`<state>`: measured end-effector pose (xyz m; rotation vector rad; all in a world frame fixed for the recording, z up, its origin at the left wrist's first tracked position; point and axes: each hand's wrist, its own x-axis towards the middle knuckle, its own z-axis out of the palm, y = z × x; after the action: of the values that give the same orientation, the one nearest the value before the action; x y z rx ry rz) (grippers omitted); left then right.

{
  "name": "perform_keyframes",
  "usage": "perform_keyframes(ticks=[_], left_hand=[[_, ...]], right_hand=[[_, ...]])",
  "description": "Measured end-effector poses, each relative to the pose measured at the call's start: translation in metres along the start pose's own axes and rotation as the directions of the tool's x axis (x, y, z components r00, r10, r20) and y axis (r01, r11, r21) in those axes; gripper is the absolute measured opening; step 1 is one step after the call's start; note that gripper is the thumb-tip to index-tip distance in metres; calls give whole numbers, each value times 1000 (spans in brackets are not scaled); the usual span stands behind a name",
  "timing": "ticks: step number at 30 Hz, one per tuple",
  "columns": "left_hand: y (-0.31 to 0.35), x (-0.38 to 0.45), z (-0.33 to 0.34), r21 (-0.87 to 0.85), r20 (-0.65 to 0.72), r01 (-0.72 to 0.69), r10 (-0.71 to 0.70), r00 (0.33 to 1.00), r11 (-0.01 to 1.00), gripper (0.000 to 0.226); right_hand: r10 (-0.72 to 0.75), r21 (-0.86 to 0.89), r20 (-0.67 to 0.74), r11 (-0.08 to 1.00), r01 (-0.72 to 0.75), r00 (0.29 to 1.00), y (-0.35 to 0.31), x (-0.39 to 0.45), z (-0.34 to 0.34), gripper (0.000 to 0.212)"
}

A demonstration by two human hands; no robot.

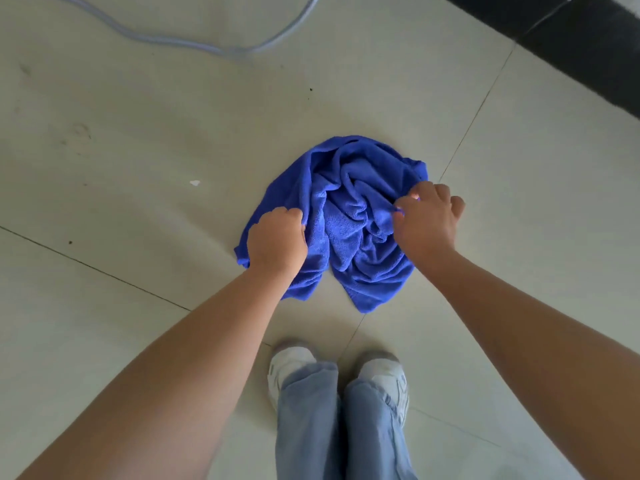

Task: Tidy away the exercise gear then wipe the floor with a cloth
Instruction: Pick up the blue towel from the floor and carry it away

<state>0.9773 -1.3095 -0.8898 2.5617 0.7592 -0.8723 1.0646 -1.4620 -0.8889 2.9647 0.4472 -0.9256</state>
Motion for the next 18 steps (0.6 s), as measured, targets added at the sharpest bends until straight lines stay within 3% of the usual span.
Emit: perform_keyframes(ticks=[5, 11, 15, 18], left_hand=[[20, -59, -45, -78, -20, -69, 68, 997, 995, 46], [87, -167, -160, -130, -75, -238, 230, 970, 962, 33], [149, -228, -220, -104, -66, -420, 415, 907, 901, 20], [201, -266, -241, -14, -9, -558, 558, 830, 830, 22]], right_hand=[[117, 367, -79, 927, -80, 990, 12, -70, -52, 23], [258, 551, -11, 808, -209, 966, 45, -192, -171, 21], [401, 672, -30, 686, -278, 915, 79, -270, -236, 19], [551, 788, -29, 526, -320, 834, 115, -327, -265, 16]])
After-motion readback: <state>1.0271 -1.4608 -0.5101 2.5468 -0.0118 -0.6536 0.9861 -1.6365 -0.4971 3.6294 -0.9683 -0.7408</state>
